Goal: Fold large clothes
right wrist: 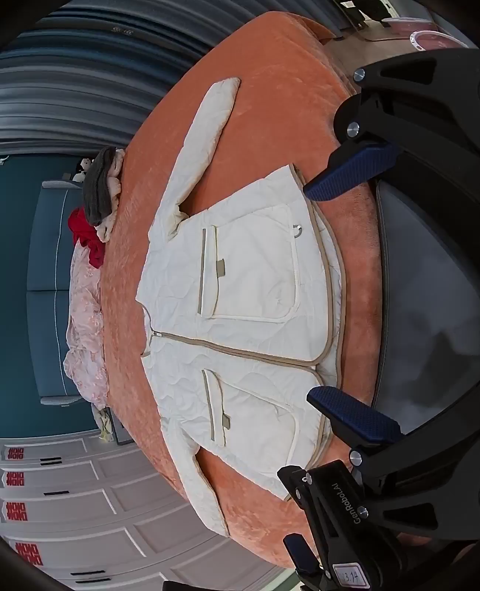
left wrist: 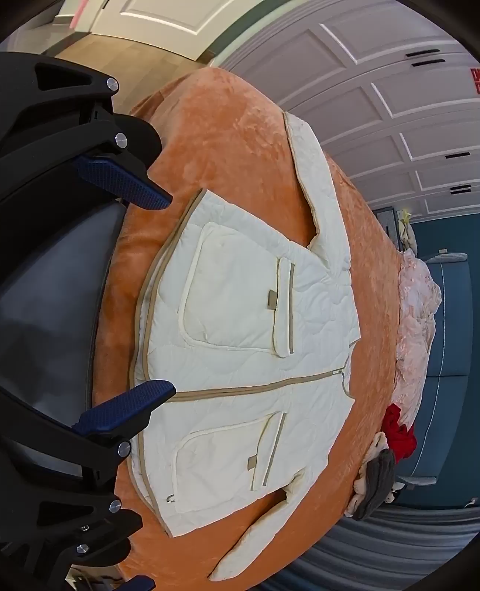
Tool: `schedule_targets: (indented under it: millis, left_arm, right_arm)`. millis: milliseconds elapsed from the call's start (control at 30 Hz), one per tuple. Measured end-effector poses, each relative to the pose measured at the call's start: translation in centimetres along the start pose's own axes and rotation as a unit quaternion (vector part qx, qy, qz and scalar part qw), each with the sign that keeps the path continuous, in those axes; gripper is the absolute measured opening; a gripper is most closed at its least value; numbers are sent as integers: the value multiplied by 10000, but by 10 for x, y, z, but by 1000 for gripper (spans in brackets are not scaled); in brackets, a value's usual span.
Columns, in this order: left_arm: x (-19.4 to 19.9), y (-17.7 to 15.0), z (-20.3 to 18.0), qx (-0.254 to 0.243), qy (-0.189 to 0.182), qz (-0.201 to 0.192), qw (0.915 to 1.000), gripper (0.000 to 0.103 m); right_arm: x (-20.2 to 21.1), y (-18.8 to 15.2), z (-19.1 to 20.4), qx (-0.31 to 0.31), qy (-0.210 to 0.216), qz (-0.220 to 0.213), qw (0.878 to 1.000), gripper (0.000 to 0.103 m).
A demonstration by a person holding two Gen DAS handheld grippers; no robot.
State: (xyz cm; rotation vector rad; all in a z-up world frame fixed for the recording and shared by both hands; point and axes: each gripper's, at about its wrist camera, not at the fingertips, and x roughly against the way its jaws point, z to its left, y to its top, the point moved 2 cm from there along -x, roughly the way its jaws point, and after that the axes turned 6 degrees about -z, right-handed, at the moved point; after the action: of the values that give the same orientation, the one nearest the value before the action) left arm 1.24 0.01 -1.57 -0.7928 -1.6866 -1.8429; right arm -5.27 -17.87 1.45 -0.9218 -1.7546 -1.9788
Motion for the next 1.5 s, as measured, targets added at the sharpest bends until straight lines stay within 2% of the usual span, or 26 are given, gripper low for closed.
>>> schedule_targets:
  millis: [1500]
  left_arm:
    - [0,0,2,-25,28,6,10000,89]
  right_arm:
    - [-3,-4,-1,-59,36,59,10000,98]
